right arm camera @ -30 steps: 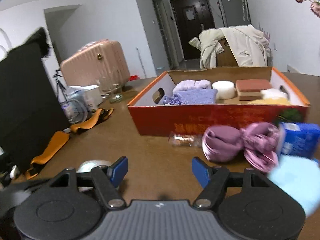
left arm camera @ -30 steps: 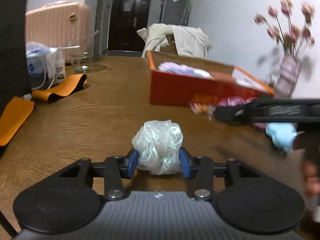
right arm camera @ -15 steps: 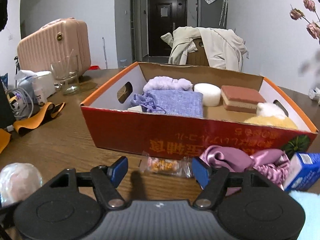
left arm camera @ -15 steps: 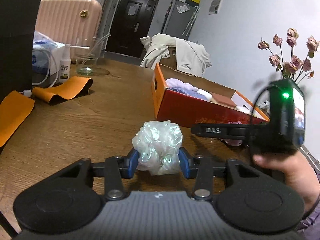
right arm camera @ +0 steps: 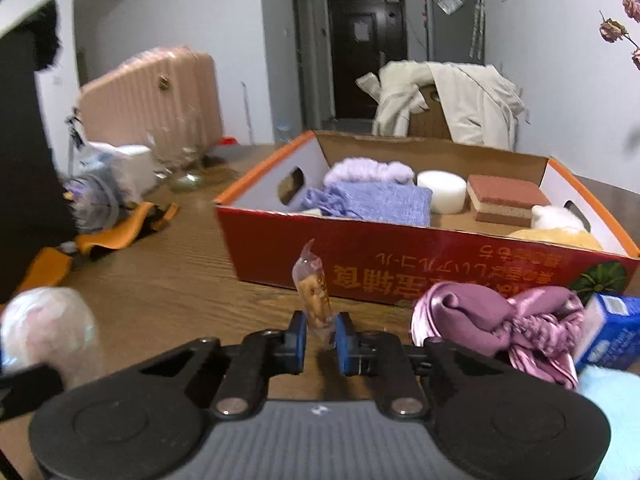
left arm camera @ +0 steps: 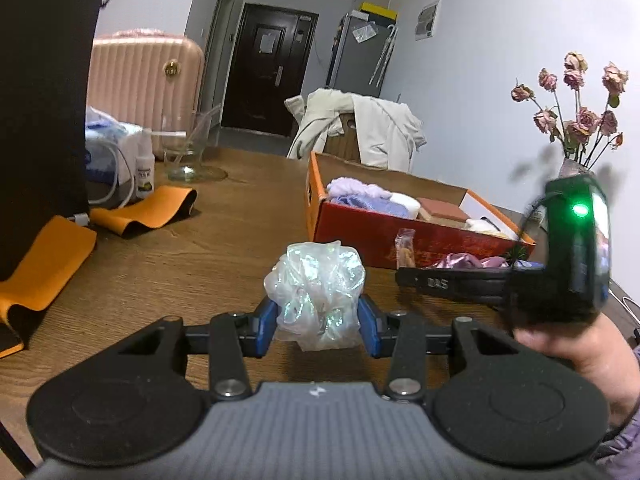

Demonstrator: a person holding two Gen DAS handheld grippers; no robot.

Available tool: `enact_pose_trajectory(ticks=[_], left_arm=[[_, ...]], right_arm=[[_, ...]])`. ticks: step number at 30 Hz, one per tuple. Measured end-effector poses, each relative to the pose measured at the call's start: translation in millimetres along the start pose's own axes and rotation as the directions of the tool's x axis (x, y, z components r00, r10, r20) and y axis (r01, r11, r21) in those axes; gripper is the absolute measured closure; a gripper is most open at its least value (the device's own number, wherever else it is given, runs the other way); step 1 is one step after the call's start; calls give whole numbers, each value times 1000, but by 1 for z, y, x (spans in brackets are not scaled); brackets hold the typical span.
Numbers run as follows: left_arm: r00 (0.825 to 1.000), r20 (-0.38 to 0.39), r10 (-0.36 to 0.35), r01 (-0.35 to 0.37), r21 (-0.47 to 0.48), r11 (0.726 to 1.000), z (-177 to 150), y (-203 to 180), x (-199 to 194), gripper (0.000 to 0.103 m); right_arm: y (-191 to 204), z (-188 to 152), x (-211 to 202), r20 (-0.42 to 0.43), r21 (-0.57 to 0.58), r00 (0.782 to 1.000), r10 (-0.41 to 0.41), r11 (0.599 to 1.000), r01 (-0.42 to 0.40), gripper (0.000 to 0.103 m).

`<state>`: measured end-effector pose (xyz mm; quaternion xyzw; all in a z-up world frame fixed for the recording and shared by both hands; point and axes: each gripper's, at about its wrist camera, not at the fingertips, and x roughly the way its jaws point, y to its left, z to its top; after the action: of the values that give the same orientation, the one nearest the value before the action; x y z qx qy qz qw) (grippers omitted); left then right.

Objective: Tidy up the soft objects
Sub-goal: 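Grasp the clear plastic bag with the left gripper while the right grasps the snack packet, then carry both items into the box and open both grippers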

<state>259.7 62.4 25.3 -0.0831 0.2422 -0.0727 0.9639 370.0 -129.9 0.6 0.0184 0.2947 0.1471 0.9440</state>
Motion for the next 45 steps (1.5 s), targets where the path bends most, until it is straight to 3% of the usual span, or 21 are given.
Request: enact_pose_trajectory(ticks=[10, 18, 24, 29, 32, 38, 43, 45], left_arm=[[1000, 0, 8, -8, 35, 999, -11, -32, -33, 60], [1000, -5, -21, 21, 58, 998, -4, -57, -26, 60], [996, 21, -89, 86, 90, 992, 44, -64, 8, 61], [997, 16, -72, 69, 136, 988, 100, -64, 68, 61], [997, -29, -77, 80, 129, 988, 120, -63, 109, 60], [993, -101, -65, 74, 90, 993, 129, -58, 172, 60], [988, -139, -73, 84, 77, 994, 122, -50, 189, 57], [985, -142, -99, 112, 89, 990, 118, -50, 186, 46]], right_arm=[[-20, -44, -118, 87, 11, 992, 92, 996, -93, 88], [-41, -48, -148, 129, 5, 986, 107, 994, -109, 88], [-59, -8, -130, 150, -58, 983, 109, 993, -101, 88], [-72, 52, -79, 126, -141, 984, 124, 984, -106, 88], [-73, 79, -40, 87, -187, 985, 150, 973, -132, 88], [-67, 90, 20, -13, -222, 986, 168, 961, -166, 88], [-67, 82, 39, -54, -216, 982, 180, 958, -188, 81], [-70, 80, 38, -47, -213, 981, 186, 958, -192, 78]])
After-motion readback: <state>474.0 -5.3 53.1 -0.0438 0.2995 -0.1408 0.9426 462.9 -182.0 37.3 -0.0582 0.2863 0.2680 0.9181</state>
